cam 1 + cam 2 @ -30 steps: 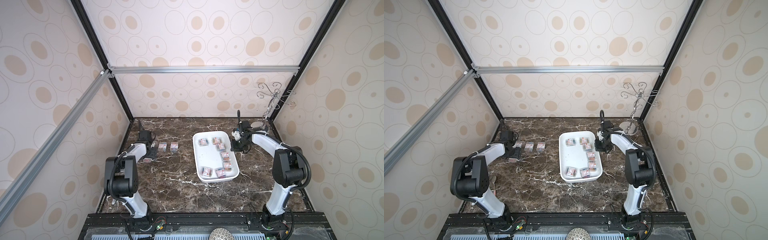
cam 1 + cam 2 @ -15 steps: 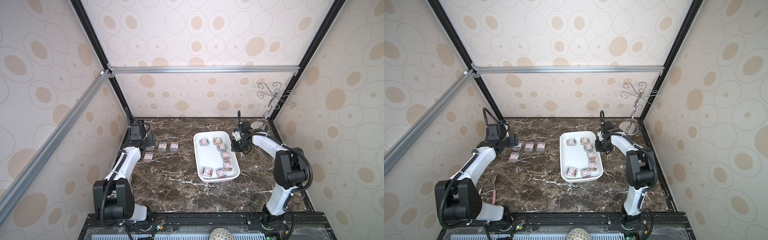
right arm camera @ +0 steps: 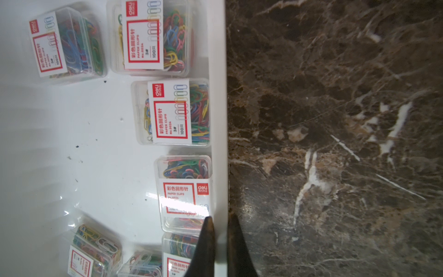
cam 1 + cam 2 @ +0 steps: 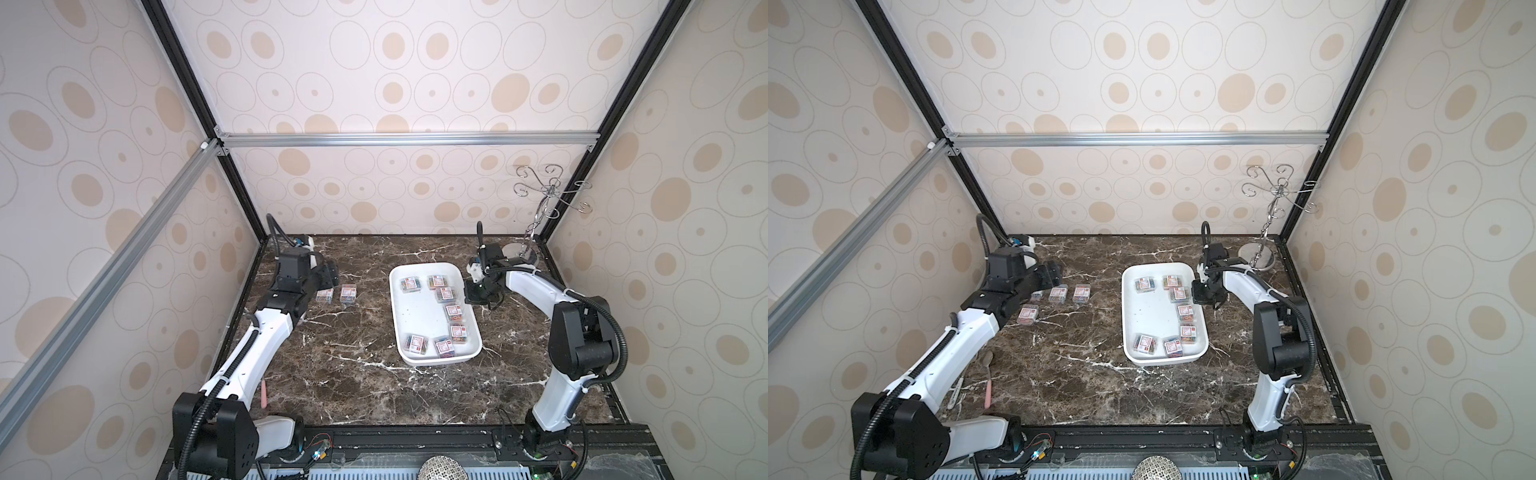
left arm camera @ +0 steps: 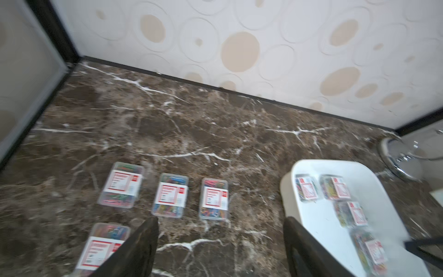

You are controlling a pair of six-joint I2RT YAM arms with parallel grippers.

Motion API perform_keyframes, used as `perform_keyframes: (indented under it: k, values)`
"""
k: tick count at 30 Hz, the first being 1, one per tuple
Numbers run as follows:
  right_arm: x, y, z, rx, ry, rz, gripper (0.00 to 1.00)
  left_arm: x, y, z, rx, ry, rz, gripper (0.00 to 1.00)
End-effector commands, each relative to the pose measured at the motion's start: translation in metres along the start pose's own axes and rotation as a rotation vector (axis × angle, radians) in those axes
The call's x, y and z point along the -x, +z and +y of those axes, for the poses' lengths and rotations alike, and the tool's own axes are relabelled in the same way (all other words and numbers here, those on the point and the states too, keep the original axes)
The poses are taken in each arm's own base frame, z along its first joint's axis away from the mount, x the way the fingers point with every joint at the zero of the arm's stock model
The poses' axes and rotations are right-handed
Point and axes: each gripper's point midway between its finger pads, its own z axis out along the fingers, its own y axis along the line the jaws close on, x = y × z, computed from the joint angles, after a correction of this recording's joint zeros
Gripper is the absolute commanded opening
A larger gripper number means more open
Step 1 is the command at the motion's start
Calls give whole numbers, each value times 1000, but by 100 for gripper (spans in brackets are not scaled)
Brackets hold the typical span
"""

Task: Take the paper clips out of the storage box
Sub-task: Adjust the storage box at the center of the board.

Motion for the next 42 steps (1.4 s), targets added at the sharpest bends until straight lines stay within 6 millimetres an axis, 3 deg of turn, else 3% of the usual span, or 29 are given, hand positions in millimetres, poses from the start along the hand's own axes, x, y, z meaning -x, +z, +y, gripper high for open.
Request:
perform_keyframes:
  k: [1, 6, 13, 18, 42]
  values:
    - [4, -19, 7, -8, -10, -54, 8, -13, -2, -22, -38, -18, 66, 80]
    - [0, -20, 12, -22, -30, -76, 8, -32, -5, -59, -124, 71, 143, 80]
    - [-11, -14, 18, 19, -52, -65, 8, -62, -4, -89, -166, 157, 173, 80]
    - [-16, -6, 20, 37, -78, -39, 7, -73, -4, -110, -196, 223, 178, 81]
    - [-26, -1, 36, 146, -213, -1, 3, -102, 24, -160, -267, 581, 324, 80]
